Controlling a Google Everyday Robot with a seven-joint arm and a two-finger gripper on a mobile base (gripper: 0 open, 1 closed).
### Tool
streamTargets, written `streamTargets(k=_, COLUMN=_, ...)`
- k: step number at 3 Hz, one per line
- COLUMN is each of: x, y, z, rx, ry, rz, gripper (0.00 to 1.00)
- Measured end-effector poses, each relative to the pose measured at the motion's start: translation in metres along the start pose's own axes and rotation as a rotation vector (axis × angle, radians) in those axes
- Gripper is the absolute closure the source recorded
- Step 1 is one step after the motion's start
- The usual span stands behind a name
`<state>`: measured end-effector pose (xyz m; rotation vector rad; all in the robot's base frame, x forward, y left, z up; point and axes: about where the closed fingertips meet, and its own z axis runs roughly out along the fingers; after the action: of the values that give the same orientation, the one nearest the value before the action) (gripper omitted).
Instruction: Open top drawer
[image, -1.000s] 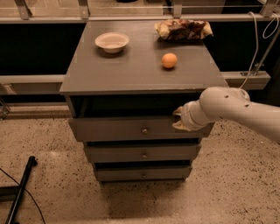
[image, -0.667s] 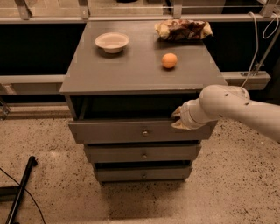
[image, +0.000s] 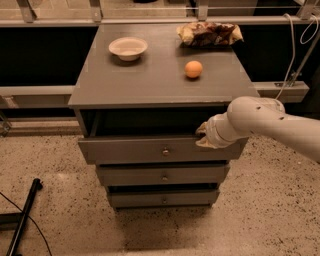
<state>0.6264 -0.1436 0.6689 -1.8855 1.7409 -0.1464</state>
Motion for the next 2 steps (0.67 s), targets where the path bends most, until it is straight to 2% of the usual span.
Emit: streamTargets(k=2, x=0.0000, y=0.0000, z=0.0000, rx=0.000, ry=0.000, rz=0.000, gripper=0.39)
